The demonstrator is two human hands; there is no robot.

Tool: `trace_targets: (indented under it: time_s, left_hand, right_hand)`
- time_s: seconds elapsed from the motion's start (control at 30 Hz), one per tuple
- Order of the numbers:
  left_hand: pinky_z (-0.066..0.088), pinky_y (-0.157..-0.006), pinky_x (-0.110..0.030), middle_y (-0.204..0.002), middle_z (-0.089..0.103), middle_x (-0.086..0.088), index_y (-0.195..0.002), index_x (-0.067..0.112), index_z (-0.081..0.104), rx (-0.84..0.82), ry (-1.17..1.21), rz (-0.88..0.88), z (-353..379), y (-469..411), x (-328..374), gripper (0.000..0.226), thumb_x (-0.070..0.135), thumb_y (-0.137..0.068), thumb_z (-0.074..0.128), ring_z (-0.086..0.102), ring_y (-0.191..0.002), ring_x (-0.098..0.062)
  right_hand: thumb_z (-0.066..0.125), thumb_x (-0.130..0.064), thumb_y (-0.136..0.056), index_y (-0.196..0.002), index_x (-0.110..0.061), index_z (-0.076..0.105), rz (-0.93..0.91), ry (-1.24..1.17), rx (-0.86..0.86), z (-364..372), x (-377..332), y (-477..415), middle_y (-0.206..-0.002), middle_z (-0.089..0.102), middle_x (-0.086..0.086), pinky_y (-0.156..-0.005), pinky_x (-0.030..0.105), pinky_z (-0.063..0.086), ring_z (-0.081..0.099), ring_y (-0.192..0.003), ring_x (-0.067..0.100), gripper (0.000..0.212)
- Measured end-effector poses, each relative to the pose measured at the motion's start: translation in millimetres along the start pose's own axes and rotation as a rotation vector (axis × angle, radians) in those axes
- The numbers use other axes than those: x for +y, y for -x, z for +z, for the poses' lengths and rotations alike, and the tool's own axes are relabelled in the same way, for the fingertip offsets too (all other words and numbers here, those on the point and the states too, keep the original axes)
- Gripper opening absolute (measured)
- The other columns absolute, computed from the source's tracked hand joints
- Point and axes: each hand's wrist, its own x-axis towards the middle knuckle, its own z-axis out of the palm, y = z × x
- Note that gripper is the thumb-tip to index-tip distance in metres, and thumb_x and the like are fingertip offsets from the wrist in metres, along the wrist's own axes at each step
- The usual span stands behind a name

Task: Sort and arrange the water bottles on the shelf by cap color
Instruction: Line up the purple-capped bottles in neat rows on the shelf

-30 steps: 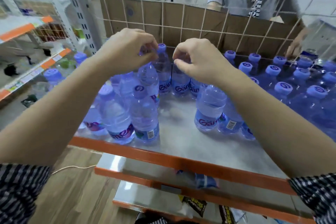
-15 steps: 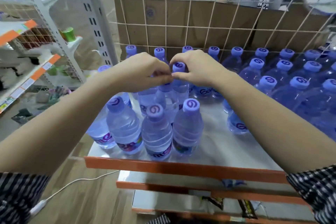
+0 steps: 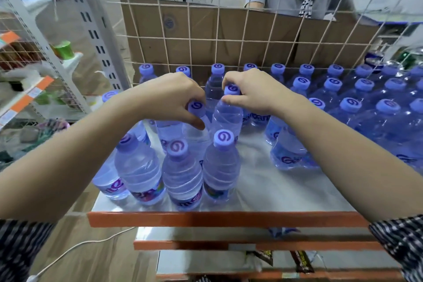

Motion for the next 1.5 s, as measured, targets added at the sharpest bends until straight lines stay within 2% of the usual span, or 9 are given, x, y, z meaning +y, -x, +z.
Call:
trace_targets:
  time_s: [0.33,0.43,0.5,0.73,0.87,0.97,1.07,1.2,1.5]
  left_hand:
    - [0.045,-0.064,-0.036,-0.075,0.062,-0.003,-0.092,0.024,0.068,-0.028,-0.04,-0.054,3,-48,0,0.043,0.061,-0.069,0.072,0.051,-0.071,-0.024]
    - [0.034,-0.058,-0.03,-0.064,0.055,0.0,-0.093,0.02,0.07,-0.013,-0.046,-0.063,3,-66,3,0.04,0.054,-0.072,0.076,0.044,-0.062,-0.02]
    - [0.03,-0.057,-0.029,-0.058,0.045,0.006,-0.093,0.015,0.071,0.005,-0.069,-0.063,4,-76,6,0.045,0.055,-0.074,0.075,0.042,-0.06,-0.02]
    - [0.033,-0.058,-0.032,-0.057,0.047,-0.004,-0.082,0.006,0.068,0.084,-0.073,-0.221,17,-105,9,0.065,0.07,-0.071,0.067,0.049,-0.067,-0.032]
    - [0.042,-0.06,-0.036,-0.068,0.054,-0.008,-0.086,0.007,0.064,0.037,-0.17,-0.205,22,-106,14,0.067,0.073,-0.074,0.059,0.055,-0.072,-0.035]
    - [0.048,-0.075,-0.035,-0.091,0.069,-0.007,-0.11,0.02,0.067,-0.044,-0.057,-0.118,12,-99,7,0.045,0.052,-0.079,0.07,0.061,-0.088,-0.032]
    - [0.046,-0.081,-0.032,-0.103,0.07,-0.007,-0.123,0.024,0.063,-0.104,-0.01,-0.069,6,-98,6,0.043,0.036,-0.083,0.072,0.06,-0.095,-0.029]
    - [0.047,-0.078,-0.037,-0.1,0.069,-0.01,-0.116,0.016,0.066,-0.061,-0.066,-0.087,10,-102,3,0.041,0.041,-0.084,0.072,0.059,-0.093,-0.032]
    - [0.043,-0.074,-0.035,-0.1,0.066,-0.011,-0.117,0.012,0.065,0.019,0.0,-0.159,20,-104,7,0.049,0.047,-0.083,0.072,0.057,-0.09,-0.029]
  right_hand:
    - [0.062,-0.032,-0.086,-0.102,-0.014,0.063,0.055,0.021,-0.05,-27,51,18,-0.086,0.062,0.005,-0.068,0.033,0.041,0.053,-0.081,0.024,0.024]
    - [0.063,-0.029,-0.086,-0.103,-0.014,0.064,0.052,0.019,-0.066,-31,63,19,-0.084,0.058,0.001,-0.067,0.032,0.041,0.051,-0.077,0.021,0.023]
    - [0.062,-0.026,-0.086,-0.107,-0.015,0.063,0.039,0.013,-0.057,-32,69,18,-0.083,0.056,-0.001,-0.067,0.031,0.04,0.05,-0.075,0.019,0.024]
    - [0.061,-0.022,-0.082,-0.11,-0.021,0.062,0.031,0.004,-0.045,-27,83,12,-0.086,0.054,-0.004,-0.07,0.033,0.042,0.049,-0.08,0.02,0.029]
    - [0.061,-0.024,-0.083,-0.111,-0.023,0.06,0.022,-0.036,-0.089,-20,81,12,-0.085,0.052,-0.006,-0.069,0.033,0.041,0.052,-0.081,0.02,0.028]
    - [0.065,-0.045,-0.085,-0.11,-0.023,0.059,0.036,-0.033,-0.052,-16,80,11,-0.086,0.054,-0.004,-0.068,0.032,0.039,0.054,-0.083,0.021,0.033]
    - [0.065,-0.057,-0.081,-0.095,-0.019,0.057,0.117,0.093,-0.012,-16,79,7,-0.085,0.055,0.001,-0.062,0.033,0.037,0.053,-0.078,0.024,0.042]
    - [0.064,-0.048,-0.083,-0.091,-0.01,0.065,0.099,0.126,-0.011,-16,78,4,-0.085,0.066,0.008,-0.062,0.037,0.046,0.06,-0.078,0.028,0.039]
    - [0.062,-0.044,-0.086,-0.093,-0.021,0.058,0.124,0.066,-0.067,-19,81,8,-0.086,0.061,0.002,-0.056,0.032,0.037,0.055,-0.076,0.022,0.024]
